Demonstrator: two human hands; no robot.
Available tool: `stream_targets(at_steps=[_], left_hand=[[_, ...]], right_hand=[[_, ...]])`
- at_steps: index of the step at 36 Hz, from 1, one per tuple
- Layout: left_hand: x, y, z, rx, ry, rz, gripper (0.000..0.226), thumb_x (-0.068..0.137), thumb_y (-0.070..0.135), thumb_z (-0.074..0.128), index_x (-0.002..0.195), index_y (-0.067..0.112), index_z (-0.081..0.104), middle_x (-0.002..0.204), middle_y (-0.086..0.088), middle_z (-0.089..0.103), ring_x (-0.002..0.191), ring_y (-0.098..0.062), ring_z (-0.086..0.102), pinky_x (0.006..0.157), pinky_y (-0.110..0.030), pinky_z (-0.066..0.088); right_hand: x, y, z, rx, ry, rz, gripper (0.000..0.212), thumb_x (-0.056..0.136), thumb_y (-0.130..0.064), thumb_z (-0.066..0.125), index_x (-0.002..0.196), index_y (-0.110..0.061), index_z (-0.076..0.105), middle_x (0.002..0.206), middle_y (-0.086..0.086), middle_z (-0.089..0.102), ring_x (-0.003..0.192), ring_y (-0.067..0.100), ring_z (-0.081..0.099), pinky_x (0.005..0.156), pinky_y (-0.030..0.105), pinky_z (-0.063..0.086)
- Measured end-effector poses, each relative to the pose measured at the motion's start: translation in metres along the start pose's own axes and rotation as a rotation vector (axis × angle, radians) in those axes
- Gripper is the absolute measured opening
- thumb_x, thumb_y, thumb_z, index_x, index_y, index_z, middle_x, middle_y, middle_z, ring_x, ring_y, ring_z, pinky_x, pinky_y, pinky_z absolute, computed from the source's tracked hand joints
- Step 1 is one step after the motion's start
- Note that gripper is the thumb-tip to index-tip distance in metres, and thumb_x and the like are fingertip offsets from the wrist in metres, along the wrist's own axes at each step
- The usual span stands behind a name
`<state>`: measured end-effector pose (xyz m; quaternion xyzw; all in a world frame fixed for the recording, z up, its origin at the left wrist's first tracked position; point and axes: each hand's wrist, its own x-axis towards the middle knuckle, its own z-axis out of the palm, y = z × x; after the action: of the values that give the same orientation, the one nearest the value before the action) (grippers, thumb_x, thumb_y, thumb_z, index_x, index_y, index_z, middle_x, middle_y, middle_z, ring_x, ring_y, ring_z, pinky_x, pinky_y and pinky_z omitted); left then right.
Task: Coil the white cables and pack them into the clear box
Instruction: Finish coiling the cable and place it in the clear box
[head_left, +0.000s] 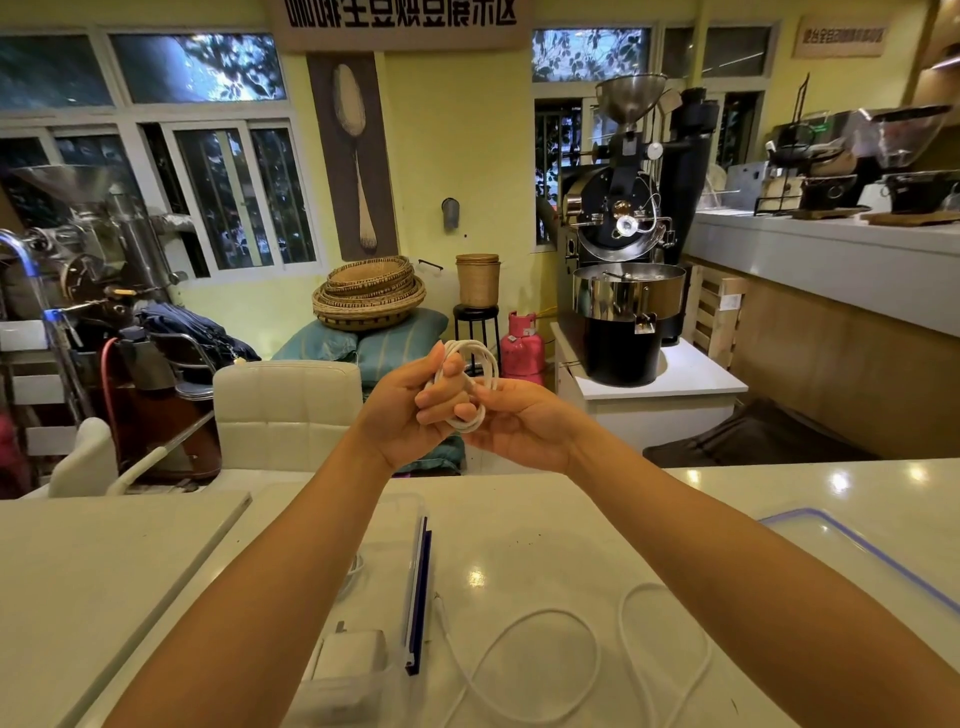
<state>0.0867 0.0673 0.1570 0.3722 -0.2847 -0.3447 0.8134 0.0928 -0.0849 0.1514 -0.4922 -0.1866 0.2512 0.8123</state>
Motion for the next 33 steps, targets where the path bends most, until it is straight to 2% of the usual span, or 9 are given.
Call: stream_targets(at_steps=[4, 6, 10, 13, 17, 19, 26, 31, 33], left_hand=[[-0.004, -0.001, -0.004, 0.023, 0.041, 0.010, 0.043, 0.101, 0.023, 0.022, 0.099, -0.006, 0.054, 0.062, -0.011, 0.041, 0.058, -0.019, 0.035, 0.087, -0.036, 0.045], [-0.003, 0.000, -0.010, -0.004, 0.034, -0.020, 0.043, 0.100, 0.023, 0.024, 0.098, -0.005, 0.055, 0.064, -0.015, 0.056, 0.057, -0.018, 0.036, 0.087, -0.035, 0.046], [0.007, 0.012, -0.029, -0.019, -0.081, -0.013, 0.035, 0.097, 0.025, 0.036, 0.090, 0.000, 0.061, 0.064, -0.009, 0.065, 0.052, -0.014, 0.034, 0.078, -0.029, 0.050], [0.001, 0.015, -0.030, 0.149, 0.117, 0.053, 0.024, 0.081, 0.031, 0.058, 0.067, 0.013, 0.064, 0.043, 0.005, 0.052, 0.036, -0.006, 0.037, 0.060, -0.020, 0.050], [-0.002, 0.015, -0.024, 0.166, 0.350, 0.087, 0.053, 0.093, 0.031, 0.027, 0.055, 0.015, 0.060, 0.035, 0.006, 0.040, 0.030, -0.004, 0.037, 0.047, -0.017, 0.049], [-0.004, 0.017, -0.024, 0.186, 0.413, 0.084, 0.052, 0.098, 0.029, 0.021, 0.061, 0.013, 0.054, 0.036, 0.006, 0.040, 0.031, -0.004, 0.037, 0.043, -0.015, 0.046], [-0.015, 0.019, -0.035, 0.359, 0.573, 0.102, 0.040, 0.100, 0.024, 0.023, 0.071, 0.011, 0.046, 0.043, 0.004, 0.051, 0.038, -0.006, 0.047, 0.046, -0.016, 0.046], [-0.025, 0.021, -0.040, 0.471, 0.679, 0.093, 0.039, 0.100, 0.022, 0.027, 0.071, 0.011, 0.050, 0.049, 0.002, 0.060, 0.044, -0.008, 0.056, 0.052, -0.020, 0.053], [-0.028, 0.021, -0.042, 0.544, 0.723, 0.085, 0.038, 0.100, 0.021, 0.029, 0.071, 0.010, 0.051, 0.051, 0.002, 0.063, 0.050, -0.011, 0.058, 0.057, -0.023, 0.055]], right_hand=[[0.001, 0.001, 0.003, -0.045, -0.022, 0.023, 0.022, 0.096, -0.013, 0.036, 0.095, -0.012, 0.059, 0.084, 0.003, 0.064, 0.080, 0.012, 0.062, 0.075, 0.026, 0.052], [0.003, 0.000, 0.004, -0.087, -0.025, 0.032, 0.021, 0.097, -0.014, 0.037, 0.100, -0.011, 0.058, 0.094, 0.007, 0.060, 0.090, 0.016, 0.060, 0.079, 0.027, 0.052], [0.007, -0.001, 0.008, -0.162, 0.068, 0.024, 0.023, 0.095, -0.006, 0.040, 0.112, 0.000, 0.054, 0.092, 0.009, 0.059, 0.085, 0.018, 0.060, 0.070, 0.025, 0.057], [0.012, 0.002, 0.011, -0.259, 0.157, -0.008, 0.036, 0.093, -0.001, 0.043, 0.128, 0.011, 0.040, 0.087, 0.009, 0.056, 0.078, 0.018, 0.060, 0.058, 0.022, 0.058], [0.019, 0.007, 0.017, -0.376, 0.216, -0.023, 0.020, 0.091, 0.000, 0.048, 0.111, -0.004, 0.048, 0.083, 0.009, 0.057, 0.072, 0.017, 0.062, 0.053, 0.020, 0.058], [0.022, 0.009, 0.018, -0.415, 0.253, -0.037, 0.017, 0.090, 0.001, 0.050, 0.105, -0.007, 0.047, 0.082, 0.009, 0.057, 0.070, 0.018, 0.063, 0.052, 0.021, 0.058], [0.038, 0.020, 0.018, -0.604, 0.368, -0.074, 0.006, 0.090, -0.004, 0.054, 0.093, -0.006, 0.049, 0.069, 0.012, 0.060, 0.037, 0.007, 0.061, 0.046, 0.021, 0.055], [0.049, 0.031, 0.017, -0.741, 0.431, -0.106, 0.008, 0.086, -0.009, 0.061, 0.090, -0.005, 0.056, 0.067, 0.006, 0.060, 0.036, 0.003, 0.058, 0.042, 0.015, 0.051], [0.053, 0.034, 0.017, -0.830, 0.460, -0.132, 0.009, 0.083, -0.011, 0.065, 0.082, -0.007, 0.057, 0.066, 0.003, 0.059, 0.045, 0.007, 0.058, 0.048, 0.020, 0.049]])
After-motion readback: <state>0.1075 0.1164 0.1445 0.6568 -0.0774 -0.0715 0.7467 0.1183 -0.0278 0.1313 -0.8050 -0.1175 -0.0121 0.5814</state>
